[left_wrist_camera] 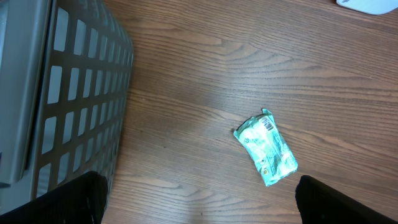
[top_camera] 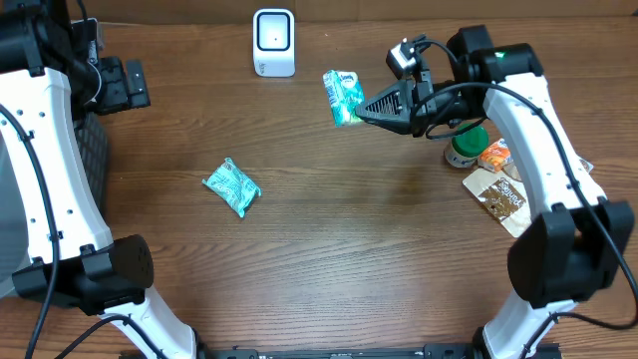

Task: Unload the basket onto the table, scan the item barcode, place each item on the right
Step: 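Grasp the teal tissue pack and lift it toward the scanner, then hold the teal tissue pack in front of the barcode scanner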

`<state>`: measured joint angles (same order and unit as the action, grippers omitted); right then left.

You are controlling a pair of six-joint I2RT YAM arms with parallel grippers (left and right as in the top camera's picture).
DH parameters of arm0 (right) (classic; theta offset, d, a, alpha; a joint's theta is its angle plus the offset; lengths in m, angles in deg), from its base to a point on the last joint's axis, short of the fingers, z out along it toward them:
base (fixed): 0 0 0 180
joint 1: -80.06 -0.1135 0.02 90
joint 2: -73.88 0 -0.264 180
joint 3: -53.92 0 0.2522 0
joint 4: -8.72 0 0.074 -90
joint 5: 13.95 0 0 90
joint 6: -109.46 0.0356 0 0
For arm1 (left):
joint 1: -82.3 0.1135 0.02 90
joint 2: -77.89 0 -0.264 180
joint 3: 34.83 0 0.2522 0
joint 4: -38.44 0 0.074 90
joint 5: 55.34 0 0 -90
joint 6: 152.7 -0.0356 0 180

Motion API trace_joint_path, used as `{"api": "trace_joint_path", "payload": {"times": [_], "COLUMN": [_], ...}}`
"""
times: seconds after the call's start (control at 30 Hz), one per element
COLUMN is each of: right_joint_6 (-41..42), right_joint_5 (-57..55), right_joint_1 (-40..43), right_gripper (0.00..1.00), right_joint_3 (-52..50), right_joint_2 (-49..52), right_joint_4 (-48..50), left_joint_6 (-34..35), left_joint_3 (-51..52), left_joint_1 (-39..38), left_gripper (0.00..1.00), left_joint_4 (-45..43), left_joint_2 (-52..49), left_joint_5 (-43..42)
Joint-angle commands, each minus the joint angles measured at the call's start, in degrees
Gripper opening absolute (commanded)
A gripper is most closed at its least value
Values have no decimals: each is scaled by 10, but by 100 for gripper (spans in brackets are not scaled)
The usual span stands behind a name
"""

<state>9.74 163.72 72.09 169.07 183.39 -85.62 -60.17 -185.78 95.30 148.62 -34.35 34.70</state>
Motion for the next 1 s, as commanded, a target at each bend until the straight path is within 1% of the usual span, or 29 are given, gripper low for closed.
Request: {"api": "trace_joint_path", "payload": {"times": [0.0,0.17,0.3,0.37,0.43,0.57,0.67,0.7,0.77,0.8,0.83,0.97], "right_joint_6": [14,120,201,235,266,292,280,254,236,225,194,96], "right_joint_5": [-5,-231,-421,-493,-552,-673,-747,-801,-878,-911,-986,-1131], "right_joint_1": [2,-4,-29,-46,-65,-110,-141,-165,-190,-201,-226,-271], "right_gripper": [4,4,4,4,4,4,4,4,4,4,4,4], "right_joint_3": [17,18,19,27,45,136,245,318,363,371,371,370], "right_joint_2": [-25,-25,-25,-25,-23,4,56,98,133,143,161,206], "right_joint_4": [2,23,55,75,91,75,43,42,68,86,142,256], "left_joint_6": [-11,-11,-11,-11,-11,-11,-11,-11,-11,-11,-11,-11], "left_joint_3": [-1,-1,-1,-1,-1,-1,-1,-1,-1,-1,-1,-1], "left_joint_1": [-3,-3,-3,-3,-3,-3,-3,-3,-3,-3,-3,-3], "left_gripper": [100,100,100,99,100,100,100,99,100,99,99,100], "left_joint_4": [0,0,0,0,0,0,0,0,0,0,0,0], "left_joint_2": [2,2,2,2,2,2,2,2,2,2,2,2], "left_joint_5": [0,0,0,0,0,0,0,0,0,0,0,0]}}
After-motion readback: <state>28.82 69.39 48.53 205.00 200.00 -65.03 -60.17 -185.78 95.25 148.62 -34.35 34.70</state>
